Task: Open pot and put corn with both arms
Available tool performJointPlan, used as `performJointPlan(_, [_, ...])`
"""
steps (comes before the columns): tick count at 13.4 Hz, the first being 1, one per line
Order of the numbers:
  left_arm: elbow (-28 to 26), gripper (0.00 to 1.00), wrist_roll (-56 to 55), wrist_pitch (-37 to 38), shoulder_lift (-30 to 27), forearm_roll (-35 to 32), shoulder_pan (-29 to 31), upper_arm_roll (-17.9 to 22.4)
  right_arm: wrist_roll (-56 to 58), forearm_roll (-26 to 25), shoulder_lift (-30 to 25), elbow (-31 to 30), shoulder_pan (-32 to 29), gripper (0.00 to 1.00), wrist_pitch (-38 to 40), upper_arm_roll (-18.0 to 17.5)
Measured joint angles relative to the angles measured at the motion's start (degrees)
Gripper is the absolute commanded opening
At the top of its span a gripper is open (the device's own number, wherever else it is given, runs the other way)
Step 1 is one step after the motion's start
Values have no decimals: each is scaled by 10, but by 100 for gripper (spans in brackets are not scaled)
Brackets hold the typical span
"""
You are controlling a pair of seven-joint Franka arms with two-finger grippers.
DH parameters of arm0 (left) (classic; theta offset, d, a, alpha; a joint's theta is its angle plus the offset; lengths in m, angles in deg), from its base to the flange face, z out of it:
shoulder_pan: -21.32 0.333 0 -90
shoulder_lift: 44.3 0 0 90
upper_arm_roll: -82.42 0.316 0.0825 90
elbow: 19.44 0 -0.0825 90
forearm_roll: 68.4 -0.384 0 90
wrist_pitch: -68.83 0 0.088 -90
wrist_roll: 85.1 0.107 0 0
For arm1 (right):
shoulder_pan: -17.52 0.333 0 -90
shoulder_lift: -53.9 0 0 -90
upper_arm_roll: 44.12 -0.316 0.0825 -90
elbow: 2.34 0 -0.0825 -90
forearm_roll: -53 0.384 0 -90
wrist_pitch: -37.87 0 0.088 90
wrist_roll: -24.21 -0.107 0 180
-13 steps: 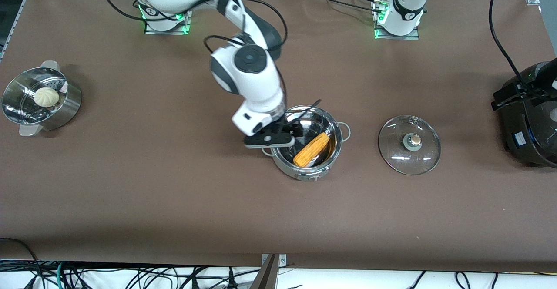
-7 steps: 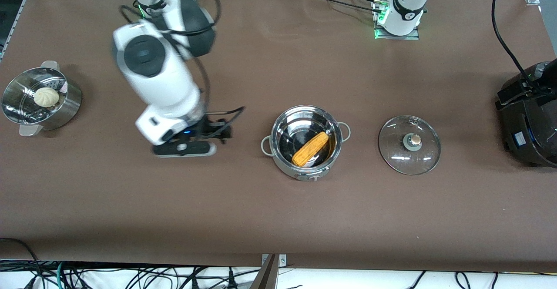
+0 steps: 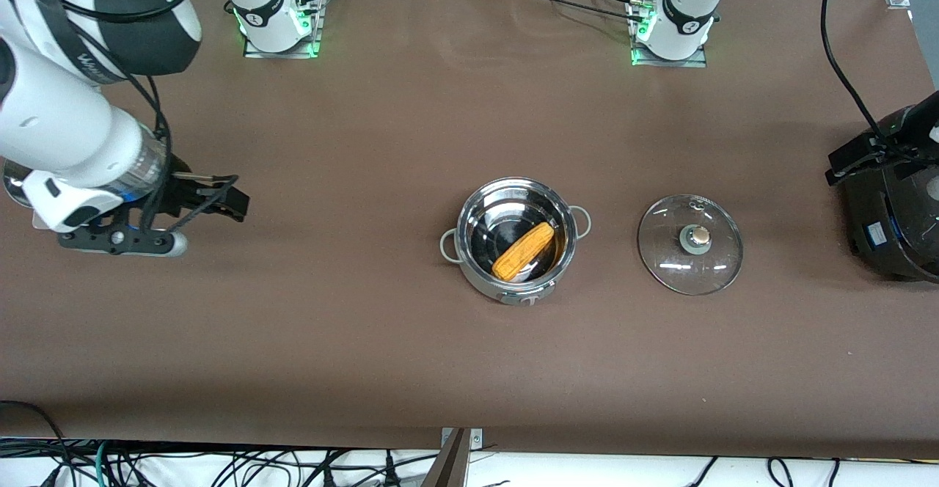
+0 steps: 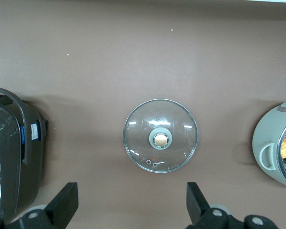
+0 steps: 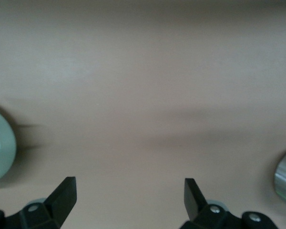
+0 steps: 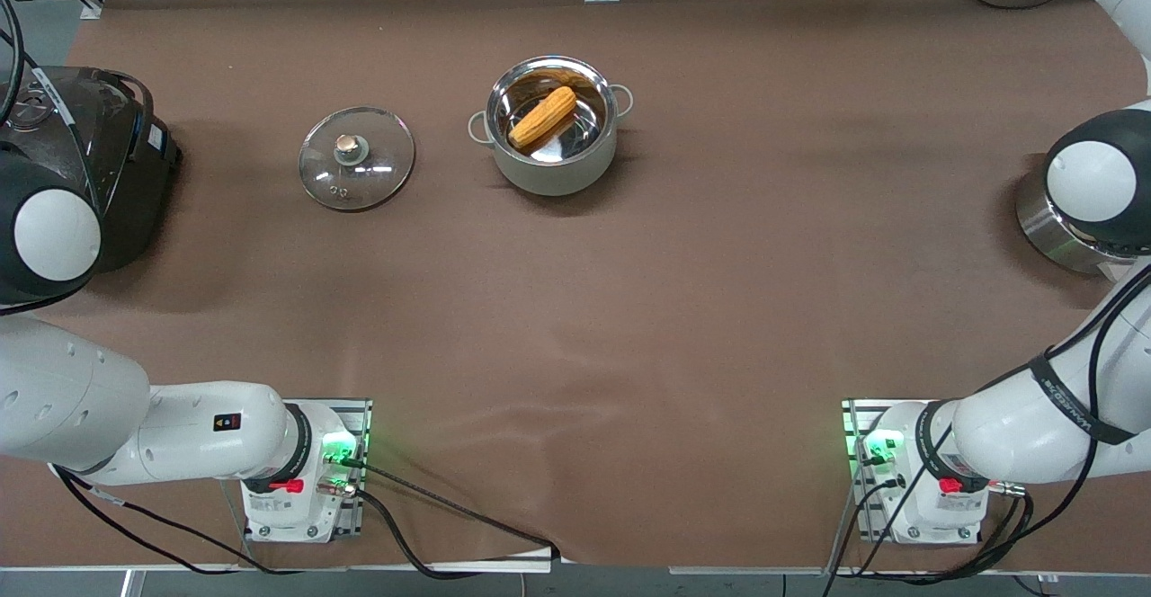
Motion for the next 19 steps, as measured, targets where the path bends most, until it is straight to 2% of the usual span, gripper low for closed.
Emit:
performJointPlan(2, [0, 100, 0, 0, 0, 0, 0, -1, 13, 2, -32, -43, -29, 100, -1, 4])
performJointPlan(6, [0, 100, -1, 2, 0, 0, 0, -1, 39, 58, -116, -157, -102, 100, -16, 25])
performJointPlan(9, [0, 100, -1, 8, 0, 0, 0, -1, 41, 60, -177, -230, -117, 100, -35, 34])
performJointPlan(13, [1, 100, -2, 41, 0, 19, 1, 0, 42, 60, -264, -294, -117, 100, -35, 34])
performJointPlan(19, [1, 100, -2, 46, 0, 36, 4, 3, 98, 50, -276, -346, -118, 100, -56, 48])
